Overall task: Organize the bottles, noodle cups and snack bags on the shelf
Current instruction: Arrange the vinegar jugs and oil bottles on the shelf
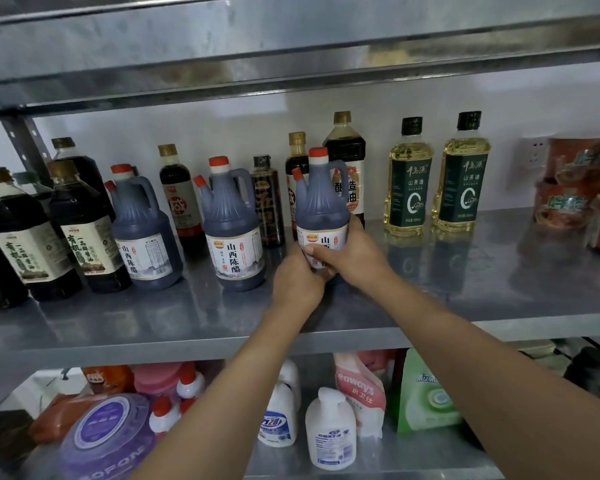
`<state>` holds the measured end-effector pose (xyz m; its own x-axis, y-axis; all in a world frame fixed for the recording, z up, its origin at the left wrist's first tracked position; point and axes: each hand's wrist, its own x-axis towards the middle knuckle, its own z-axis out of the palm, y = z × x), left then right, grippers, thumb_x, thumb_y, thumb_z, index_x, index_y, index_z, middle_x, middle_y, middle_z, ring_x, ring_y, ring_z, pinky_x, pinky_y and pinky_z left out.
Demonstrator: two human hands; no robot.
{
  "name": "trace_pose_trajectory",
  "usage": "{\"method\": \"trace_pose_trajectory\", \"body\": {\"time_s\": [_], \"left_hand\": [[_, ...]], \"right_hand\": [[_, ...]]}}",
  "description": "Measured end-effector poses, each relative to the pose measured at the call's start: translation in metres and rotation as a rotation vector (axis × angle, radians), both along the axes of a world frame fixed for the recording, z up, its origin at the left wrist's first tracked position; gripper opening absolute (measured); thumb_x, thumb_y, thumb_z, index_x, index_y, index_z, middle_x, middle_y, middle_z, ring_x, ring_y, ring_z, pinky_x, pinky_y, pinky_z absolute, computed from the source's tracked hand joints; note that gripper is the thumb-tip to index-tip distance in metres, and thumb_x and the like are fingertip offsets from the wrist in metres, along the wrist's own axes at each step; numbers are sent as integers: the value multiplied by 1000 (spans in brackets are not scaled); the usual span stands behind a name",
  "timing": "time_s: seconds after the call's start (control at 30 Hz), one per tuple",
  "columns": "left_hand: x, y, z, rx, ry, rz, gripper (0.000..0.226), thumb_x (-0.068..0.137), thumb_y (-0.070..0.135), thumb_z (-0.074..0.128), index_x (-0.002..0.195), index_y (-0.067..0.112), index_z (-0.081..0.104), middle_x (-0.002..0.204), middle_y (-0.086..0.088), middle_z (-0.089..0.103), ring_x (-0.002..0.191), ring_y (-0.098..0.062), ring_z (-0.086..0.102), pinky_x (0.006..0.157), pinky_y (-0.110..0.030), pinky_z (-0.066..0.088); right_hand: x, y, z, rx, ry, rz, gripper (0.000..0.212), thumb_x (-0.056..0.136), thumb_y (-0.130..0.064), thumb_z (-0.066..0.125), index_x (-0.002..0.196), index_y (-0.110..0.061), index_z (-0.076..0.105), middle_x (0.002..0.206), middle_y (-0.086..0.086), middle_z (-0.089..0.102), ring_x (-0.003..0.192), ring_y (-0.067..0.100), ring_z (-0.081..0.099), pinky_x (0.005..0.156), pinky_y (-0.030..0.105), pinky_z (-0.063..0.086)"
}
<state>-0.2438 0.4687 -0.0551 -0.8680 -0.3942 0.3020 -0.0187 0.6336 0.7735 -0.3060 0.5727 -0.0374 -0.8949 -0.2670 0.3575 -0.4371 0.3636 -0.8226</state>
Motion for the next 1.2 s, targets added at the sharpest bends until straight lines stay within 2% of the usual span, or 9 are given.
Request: {"method": "trace_pose_trajectory", "body": {"time_s": [0.17,0.37,0.53,0.6,0.73,0.83,0.93,1.07,1.2], "left_hand": [[18,35,-18,30,304,290,38,82,14,74,112,18,52,110,-2,55,105,-26,57,91,-39,48],[-32,95,7,233,409,4,34,87,-2,63,96,29,54,98,-1,65,90,-15,63,86,-31,53],[-90,137,12,165,353,-54,33,85,-8,59,104,19,55,97,4,61,89,-14,59,82,-21,47],[-110,148,13,120,333,-70,35,85,-9,57,112,14,58,103,2,62,93,-15,60,87,-23,47],[-145,140,13,57,359,-25,35,87,-9,58,116,10,61,105,1,64,94,-12,63,83,-10,44],[-150,129,12,123,378,11,33,88,-10,58,112,13,59,97,5,63,86,1,59,74,1,40],[-150,126,11,108,389,-31,33,89,-8,60,110,18,59,100,6,65,92,3,60,82,-5,45],[-151,124,7,121,417,-72,43,88,-14,54,110,21,63,108,0,70,98,-5,66,93,-18,50],[-150,126,2,198,491,-121,51,85,-24,45,114,14,65,111,-5,70,100,1,65,91,-13,48]], "right_hand": [[-1,14,-2,-45,-55,145,78,79,-34,81,145,-19,42,131,-1,64,120,18,61,103,39,49],[-32,86,2,-128,-39,143,44,98,-3,57,141,-2,49,133,15,61,117,13,56,92,7,41],[-70,152,7,-185,-47,21,44,96,-4,62,138,-1,51,118,21,66,112,24,64,83,7,45],[-86,168,10,-186,-43,-6,45,93,-2,65,136,1,51,101,8,67,101,18,66,75,2,45],[-115,179,5,-164,-34,-22,51,91,-8,70,137,-4,50,91,-9,58,100,19,65,92,25,50],[-131,175,1,-123,-32,-26,69,91,-20,72,148,-4,37,111,-1,62,117,23,59,99,27,43],[-144,165,11,-126,-54,-64,81,88,-28,75,152,-5,29,142,16,53,133,28,50,107,32,40],[-166,141,22,-153,-47,-99,73,85,-23,77,142,-4,36,129,16,59,119,31,58,88,26,42],[-183,113,19,-161,-30,-140,96,78,-30,81,150,-11,22,135,16,53,121,35,56,100,46,48]]}}
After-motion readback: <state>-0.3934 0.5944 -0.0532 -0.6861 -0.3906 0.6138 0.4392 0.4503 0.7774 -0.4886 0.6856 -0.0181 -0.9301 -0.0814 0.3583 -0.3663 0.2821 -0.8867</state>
